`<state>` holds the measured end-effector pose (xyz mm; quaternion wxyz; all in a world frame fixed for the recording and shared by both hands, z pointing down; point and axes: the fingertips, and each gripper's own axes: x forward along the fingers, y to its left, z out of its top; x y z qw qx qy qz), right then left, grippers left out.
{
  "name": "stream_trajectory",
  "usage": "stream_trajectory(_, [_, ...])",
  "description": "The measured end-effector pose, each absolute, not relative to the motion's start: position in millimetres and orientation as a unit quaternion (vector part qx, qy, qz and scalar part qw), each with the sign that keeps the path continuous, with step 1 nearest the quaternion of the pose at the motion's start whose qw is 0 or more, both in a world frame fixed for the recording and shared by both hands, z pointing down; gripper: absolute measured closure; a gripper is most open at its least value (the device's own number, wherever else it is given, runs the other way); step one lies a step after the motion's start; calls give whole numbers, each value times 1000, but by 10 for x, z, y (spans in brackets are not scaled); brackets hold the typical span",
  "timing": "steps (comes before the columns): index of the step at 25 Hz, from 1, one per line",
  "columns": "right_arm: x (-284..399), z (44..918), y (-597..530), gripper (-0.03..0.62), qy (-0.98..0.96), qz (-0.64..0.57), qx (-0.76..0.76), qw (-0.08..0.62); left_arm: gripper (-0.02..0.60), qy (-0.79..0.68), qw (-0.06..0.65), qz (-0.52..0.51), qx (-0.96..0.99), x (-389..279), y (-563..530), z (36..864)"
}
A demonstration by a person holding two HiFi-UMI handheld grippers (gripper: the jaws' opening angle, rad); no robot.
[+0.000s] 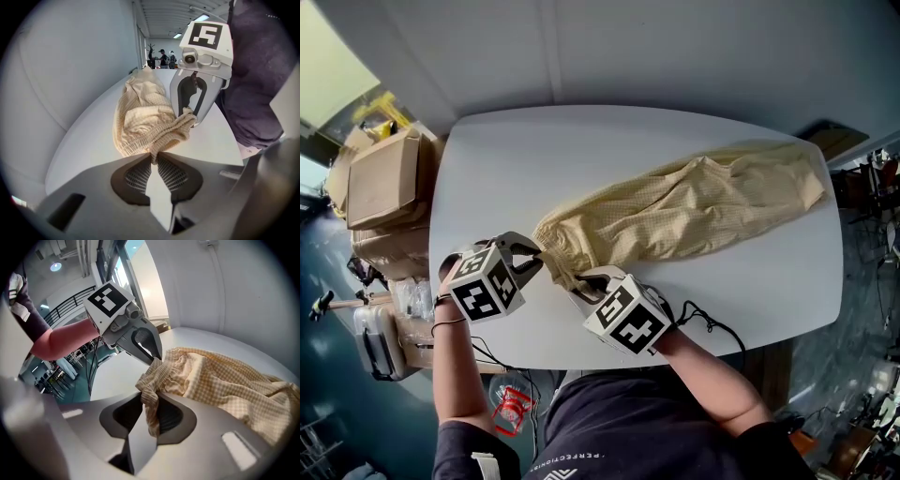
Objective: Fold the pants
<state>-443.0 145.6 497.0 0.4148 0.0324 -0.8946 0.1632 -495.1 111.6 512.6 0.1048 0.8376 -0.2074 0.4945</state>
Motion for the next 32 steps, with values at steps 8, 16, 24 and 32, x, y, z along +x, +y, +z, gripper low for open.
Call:
stream_trajectory(8, [-4453, 4662, 1684, 510, -908, 144, -2, 393, 538, -227, 129, 494, 829, -4981, 1360, 4792])
stream_trajectory(16, [-4189, 4131, 1349, 510, -939, 141, 25, 314, 540, -309, 61, 495, 810, -4737, 1003, 4136])
stream_trajectory(24, [-3314, 3796, 608, 510, -951, 133, 94, 264, 538, -357, 9, 470, 807, -3877, 268, 3691])
stream_trajectory(32, [-2462, 3778, 88, 510, -949, 134, 137, 248, 540, -365, -18, 477, 800, -2984, -237, 3726])
